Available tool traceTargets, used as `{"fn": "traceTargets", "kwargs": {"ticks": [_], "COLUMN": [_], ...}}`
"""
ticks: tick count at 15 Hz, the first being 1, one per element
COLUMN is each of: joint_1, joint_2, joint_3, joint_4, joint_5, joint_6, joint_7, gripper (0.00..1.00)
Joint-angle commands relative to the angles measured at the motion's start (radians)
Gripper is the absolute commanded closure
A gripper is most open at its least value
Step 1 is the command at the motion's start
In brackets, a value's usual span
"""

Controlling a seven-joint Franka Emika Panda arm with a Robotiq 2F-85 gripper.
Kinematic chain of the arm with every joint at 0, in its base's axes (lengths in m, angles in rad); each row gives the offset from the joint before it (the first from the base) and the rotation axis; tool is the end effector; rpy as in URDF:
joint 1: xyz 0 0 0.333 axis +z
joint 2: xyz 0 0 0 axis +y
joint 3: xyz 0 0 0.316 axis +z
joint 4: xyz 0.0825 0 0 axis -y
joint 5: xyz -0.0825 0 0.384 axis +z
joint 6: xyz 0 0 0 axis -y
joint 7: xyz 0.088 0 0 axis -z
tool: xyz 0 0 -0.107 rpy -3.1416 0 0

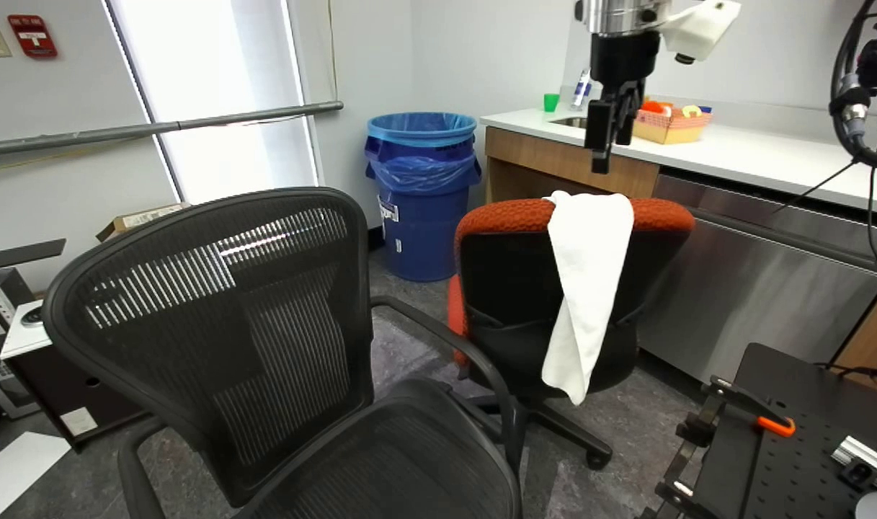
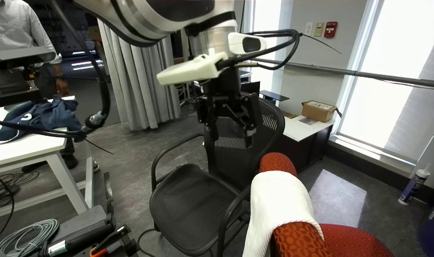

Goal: Remove the white towel from the backrest of the brown chair and place it on the seat of the black chair

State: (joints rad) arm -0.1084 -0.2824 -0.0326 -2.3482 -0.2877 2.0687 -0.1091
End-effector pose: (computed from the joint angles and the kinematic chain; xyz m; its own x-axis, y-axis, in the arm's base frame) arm 0.4510 -0.0793 0.4446 0.9940 0.1021 -0.0394 0.1085 -0.9652 0.2381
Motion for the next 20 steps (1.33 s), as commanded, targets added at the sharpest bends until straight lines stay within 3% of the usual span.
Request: {"fn": "traceTargets", "kwargs": {"ticks": [1, 2, 3, 5, 8, 15, 20], "joint_1": [0.047, 0.053, 0.044, 0.051, 0.050, 0.042, 0.048], "joint_2": [0.259, 0.318, 0.184, 0.282, 0.323, 0.399, 0.492], "joint_3": [-0.010, -0.008, -0.007, -0.005, -0.006, -0.032, -0.074], "joint_4": [0.223, 0.277, 0.141, 0.223, 0.257, 0.274, 0.324], "joint_5": [0.002, 0.004, 0.000, 0.001, -0.002, -0.019, -0.102], "joint_6": [0.029, 0.035, 0.040, 0.045, 0.051, 0.136, 0.191], "joint_7": [-0.160, -0.207, -0.121, -0.166, -0.167, 0.091, 0.310], "gripper": [0.00, 0.00, 0.00, 0.00, 0.00, 0.00, 0.00]}}
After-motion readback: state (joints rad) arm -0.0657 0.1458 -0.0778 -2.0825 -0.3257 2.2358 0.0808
